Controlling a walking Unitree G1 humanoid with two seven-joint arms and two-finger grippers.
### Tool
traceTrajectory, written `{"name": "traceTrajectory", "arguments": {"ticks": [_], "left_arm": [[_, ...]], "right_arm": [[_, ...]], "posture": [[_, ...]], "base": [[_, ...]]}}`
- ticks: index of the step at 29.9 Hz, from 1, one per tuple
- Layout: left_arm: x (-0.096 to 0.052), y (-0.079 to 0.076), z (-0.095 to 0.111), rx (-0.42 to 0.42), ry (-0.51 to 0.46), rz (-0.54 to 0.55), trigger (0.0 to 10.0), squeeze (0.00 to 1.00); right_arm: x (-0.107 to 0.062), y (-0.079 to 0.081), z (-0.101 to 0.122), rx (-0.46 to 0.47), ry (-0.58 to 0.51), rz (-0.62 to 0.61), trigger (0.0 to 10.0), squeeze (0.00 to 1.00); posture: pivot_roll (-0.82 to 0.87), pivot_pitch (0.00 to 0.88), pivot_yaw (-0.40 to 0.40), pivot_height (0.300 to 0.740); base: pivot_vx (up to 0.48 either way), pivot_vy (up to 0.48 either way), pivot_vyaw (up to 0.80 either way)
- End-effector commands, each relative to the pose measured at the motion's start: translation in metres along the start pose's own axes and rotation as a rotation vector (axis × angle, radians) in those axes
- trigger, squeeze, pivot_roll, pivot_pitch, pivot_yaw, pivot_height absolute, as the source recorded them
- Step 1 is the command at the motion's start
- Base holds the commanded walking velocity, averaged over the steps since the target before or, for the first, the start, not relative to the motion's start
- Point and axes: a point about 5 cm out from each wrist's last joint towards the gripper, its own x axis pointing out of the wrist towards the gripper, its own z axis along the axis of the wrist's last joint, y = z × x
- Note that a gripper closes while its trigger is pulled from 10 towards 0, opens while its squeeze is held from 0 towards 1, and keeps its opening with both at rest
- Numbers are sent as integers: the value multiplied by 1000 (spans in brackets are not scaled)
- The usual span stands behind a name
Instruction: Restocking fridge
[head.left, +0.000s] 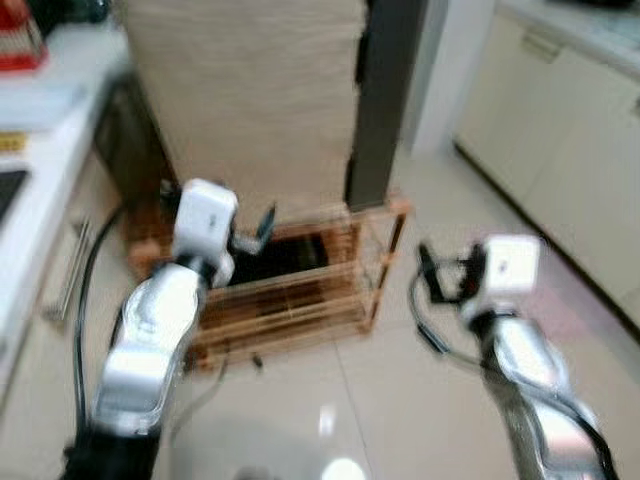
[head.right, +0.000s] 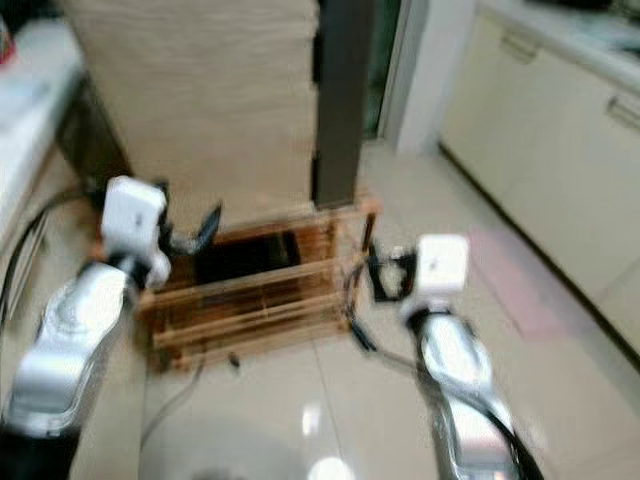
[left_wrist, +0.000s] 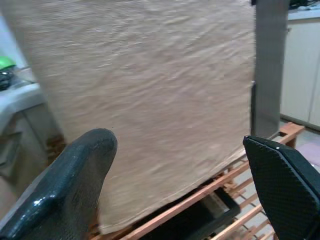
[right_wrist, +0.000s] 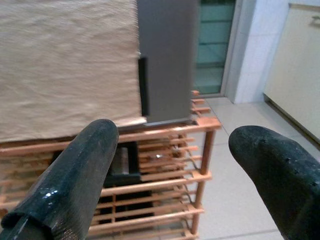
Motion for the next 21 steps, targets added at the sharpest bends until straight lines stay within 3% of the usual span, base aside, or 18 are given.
{"name": "traceTrajectory", "arguments": {"ticks": [1,7,14,16,21], "left_arm": [[-1,-10,3,-23,-8,-35,10000,0],[-13,-12,2,-136,-43,-10,10000,0],[-16,-9,5,-139,-66,1,10000,0],[-13,-7,10,-134,-87,18,10000,0],[-13,-10,9,-150,-75,-3,10000,0]], "right_arm": [[-2,-9,1,-2,-3,-40,10000,0],[2,-4,7,-17,-31,-8,10000,0],[7,-4,16,-33,-57,14,10000,0],[10,-1,20,-95,-80,40,10000,0],[14,0,25,-89,-92,30,10000,0]], "posture": [[82,0,8,740],[79,0,7,740],[92,0,-15,740],[95,0,-19,740],[94,0,-17,740]], "base": [[0,0,0],[0,0,0],[0,0,0],[266,0,0],[308,0,594]]}}
